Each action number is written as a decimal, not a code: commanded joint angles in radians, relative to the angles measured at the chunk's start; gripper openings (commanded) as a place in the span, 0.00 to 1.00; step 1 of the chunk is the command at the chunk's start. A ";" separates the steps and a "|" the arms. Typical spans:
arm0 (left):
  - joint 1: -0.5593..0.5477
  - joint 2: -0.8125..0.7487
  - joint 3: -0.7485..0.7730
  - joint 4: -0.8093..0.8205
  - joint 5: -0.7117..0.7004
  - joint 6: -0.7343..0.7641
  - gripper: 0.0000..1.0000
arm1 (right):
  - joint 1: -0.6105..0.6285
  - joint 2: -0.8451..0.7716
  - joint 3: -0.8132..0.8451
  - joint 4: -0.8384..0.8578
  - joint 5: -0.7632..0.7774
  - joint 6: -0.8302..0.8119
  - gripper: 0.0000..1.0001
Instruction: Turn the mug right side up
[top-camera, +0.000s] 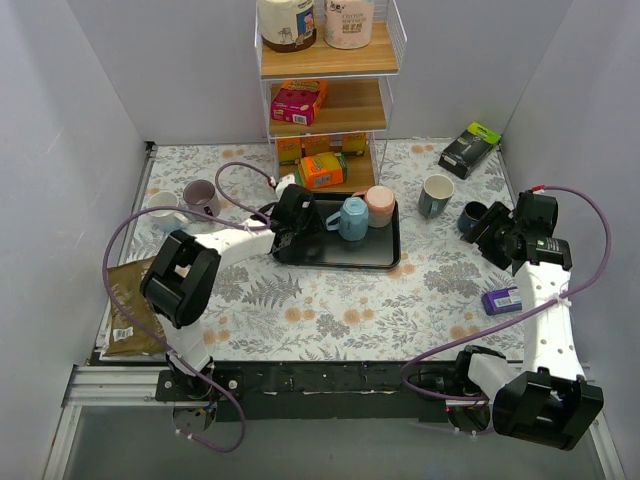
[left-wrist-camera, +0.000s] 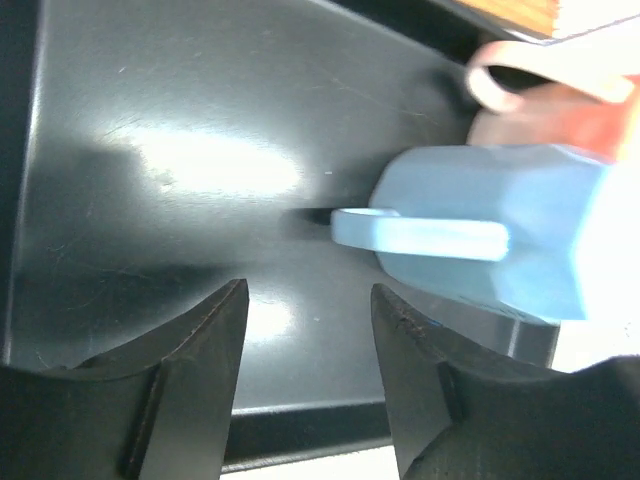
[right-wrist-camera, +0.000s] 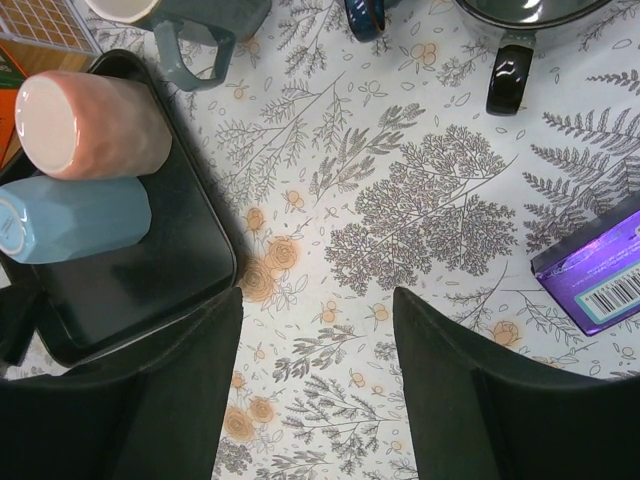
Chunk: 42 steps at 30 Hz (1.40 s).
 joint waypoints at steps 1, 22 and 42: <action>-0.006 -0.118 -0.034 0.154 0.071 0.190 0.53 | 0.002 -0.020 -0.028 0.027 -0.009 0.006 0.68; 0.005 -0.023 0.172 -0.155 0.527 1.003 0.72 | 0.012 0.054 -0.020 -0.042 -0.074 -0.020 0.69; 0.013 0.164 0.342 -0.175 0.510 1.149 0.65 | 0.015 0.009 -0.022 -0.125 -0.073 0.012 0.67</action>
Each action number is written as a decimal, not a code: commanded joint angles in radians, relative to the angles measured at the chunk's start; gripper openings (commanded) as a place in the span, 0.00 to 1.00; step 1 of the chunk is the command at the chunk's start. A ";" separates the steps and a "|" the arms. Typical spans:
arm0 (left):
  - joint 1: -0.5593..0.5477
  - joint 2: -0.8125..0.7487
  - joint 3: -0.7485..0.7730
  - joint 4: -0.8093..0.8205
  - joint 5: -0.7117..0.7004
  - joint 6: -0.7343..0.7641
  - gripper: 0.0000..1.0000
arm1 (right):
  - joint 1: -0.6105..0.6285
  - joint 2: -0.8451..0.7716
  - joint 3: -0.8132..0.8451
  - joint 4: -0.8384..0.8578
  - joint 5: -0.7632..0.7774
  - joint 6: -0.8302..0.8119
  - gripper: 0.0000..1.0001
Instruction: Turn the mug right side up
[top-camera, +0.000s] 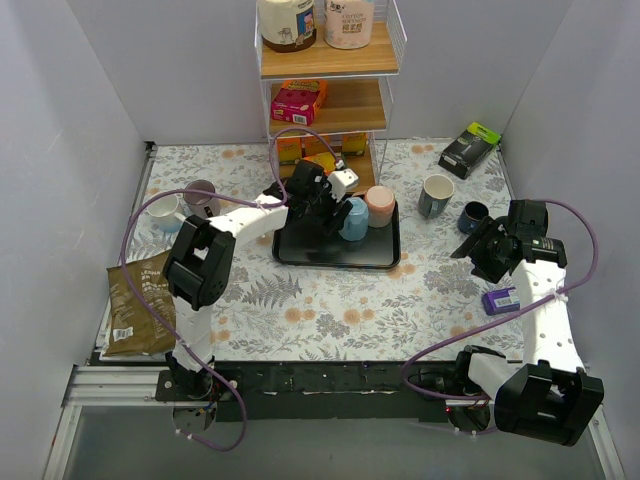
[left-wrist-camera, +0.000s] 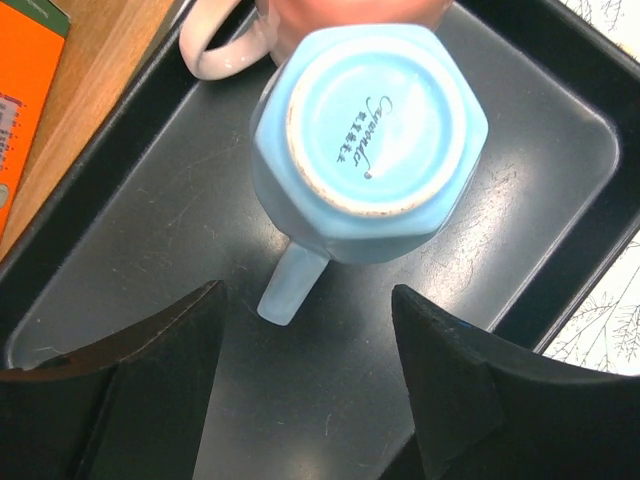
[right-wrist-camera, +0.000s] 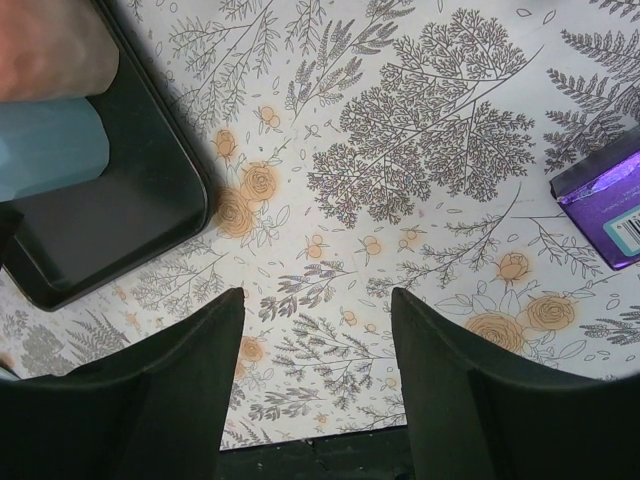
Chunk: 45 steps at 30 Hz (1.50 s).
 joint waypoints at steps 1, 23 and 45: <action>0.004 0.016 0.019 -0.015 0.018 0.033 0.63 | 0.003 -0.009 0.027 -0.017 -0.012 0.011 0.67; -0.035 0.052 0.025 0.009 -0.013 0.004 0.37 | 0.006 -0.020 0.022 -0.027 -0.007 0.011 0.65; -0.055 -0.082 -0.025 0.015 -0.147 -0.035 0.00 | 0.006 -0.041 0.025 0.004 -0.056 0.023 0.65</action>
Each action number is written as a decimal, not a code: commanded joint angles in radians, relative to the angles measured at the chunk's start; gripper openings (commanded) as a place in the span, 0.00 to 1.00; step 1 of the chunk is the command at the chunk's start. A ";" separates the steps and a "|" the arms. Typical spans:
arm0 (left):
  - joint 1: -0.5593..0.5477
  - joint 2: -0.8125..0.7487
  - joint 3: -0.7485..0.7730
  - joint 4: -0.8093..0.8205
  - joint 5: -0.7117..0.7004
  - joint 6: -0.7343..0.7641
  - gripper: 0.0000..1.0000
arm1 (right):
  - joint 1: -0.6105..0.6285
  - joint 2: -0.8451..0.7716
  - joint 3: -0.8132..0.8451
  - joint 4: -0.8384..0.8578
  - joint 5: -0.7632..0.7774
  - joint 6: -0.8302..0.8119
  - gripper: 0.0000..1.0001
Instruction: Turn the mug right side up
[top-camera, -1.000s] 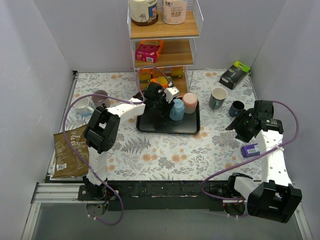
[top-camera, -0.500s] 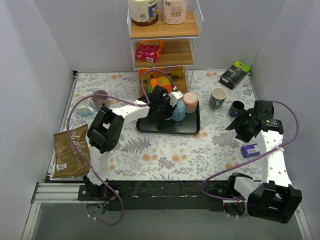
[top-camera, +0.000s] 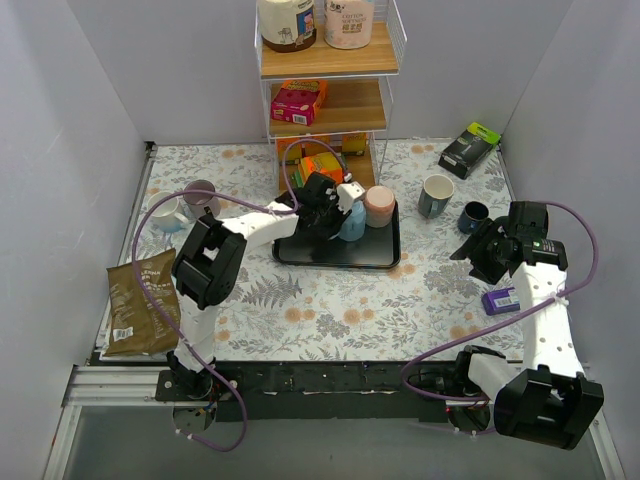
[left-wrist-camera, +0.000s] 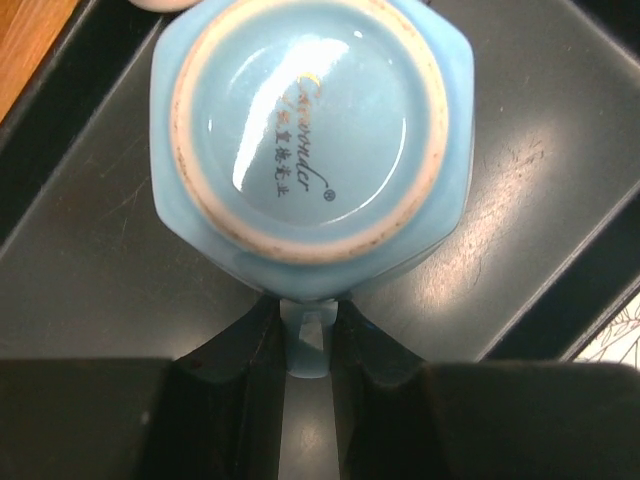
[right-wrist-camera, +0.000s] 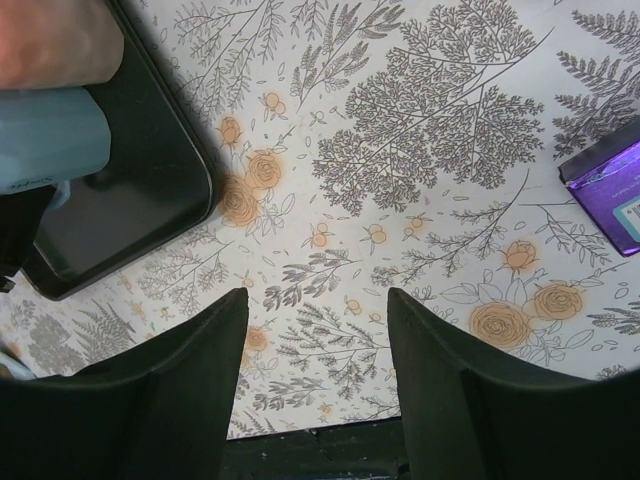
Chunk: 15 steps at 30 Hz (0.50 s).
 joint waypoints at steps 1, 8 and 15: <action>-0.001 -0.153 -0.025 0.010 -0.044 -0.061 0.00 | 0.006 -0.025 0.027 0.039 -0.061 0.020 0.65; 0.002 -0.359 -0.081 -0.031 0.029 -0.291 0.00 | 0.020 -0.051 0.007 0.160 -0.188 0.072 0.66; 0.002 -0.587 -0.145 0.037 0.078 -0.566 0.00 | 0.189 -0.105 -0.071 0.508 -0.384 0.131 0.68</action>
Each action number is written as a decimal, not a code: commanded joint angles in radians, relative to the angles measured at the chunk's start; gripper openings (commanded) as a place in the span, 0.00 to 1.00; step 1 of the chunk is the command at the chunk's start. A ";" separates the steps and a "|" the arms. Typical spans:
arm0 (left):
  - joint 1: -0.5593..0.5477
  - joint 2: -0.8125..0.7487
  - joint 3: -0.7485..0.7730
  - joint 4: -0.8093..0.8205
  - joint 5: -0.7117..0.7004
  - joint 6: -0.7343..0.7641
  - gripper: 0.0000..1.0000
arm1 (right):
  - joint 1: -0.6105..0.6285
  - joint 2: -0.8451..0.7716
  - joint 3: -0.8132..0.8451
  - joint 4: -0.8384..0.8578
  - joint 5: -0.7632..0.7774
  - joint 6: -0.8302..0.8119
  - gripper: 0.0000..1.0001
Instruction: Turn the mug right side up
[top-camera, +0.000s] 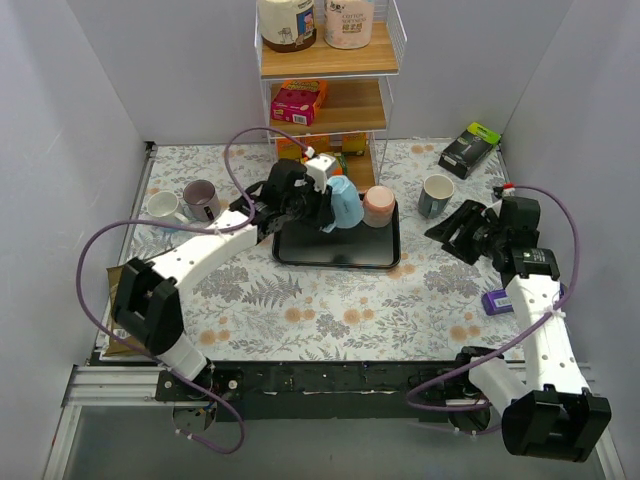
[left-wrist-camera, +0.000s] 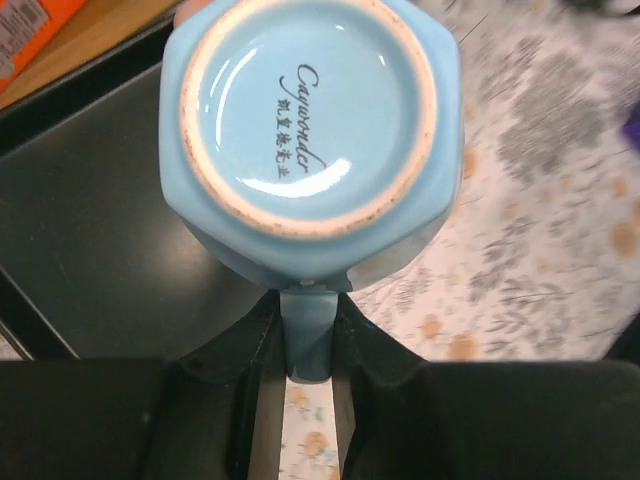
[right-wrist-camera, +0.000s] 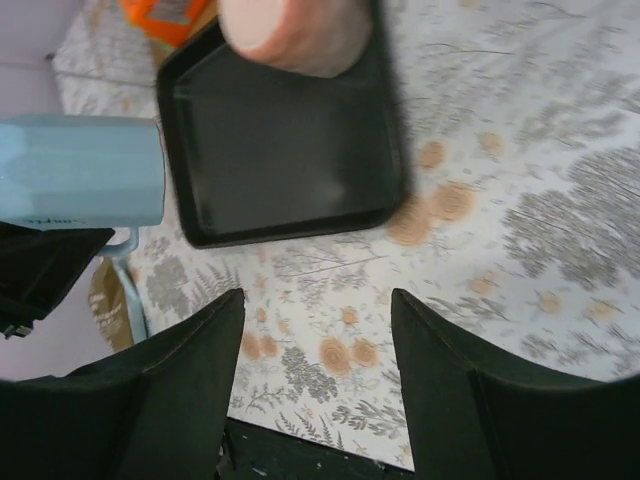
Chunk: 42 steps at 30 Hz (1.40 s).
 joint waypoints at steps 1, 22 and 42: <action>-0.001 -0.219 -0.017 0.155 0.076 -0.232 0.00 | 0.172 -0.053 -0.050 0.340 -0.157 0.067 0.68; -0.001 -0.488 -0.069 0.575 0.215 -0.681 0.00 | 0.718 0.065 0.082 1.133 0.030 0.163 0.62; 0.001 -0.480 -0.097 0.768 0.324 -0.754 0.00 | 0.717 0.178 0.134 1.360 -0.073 0.358 0.37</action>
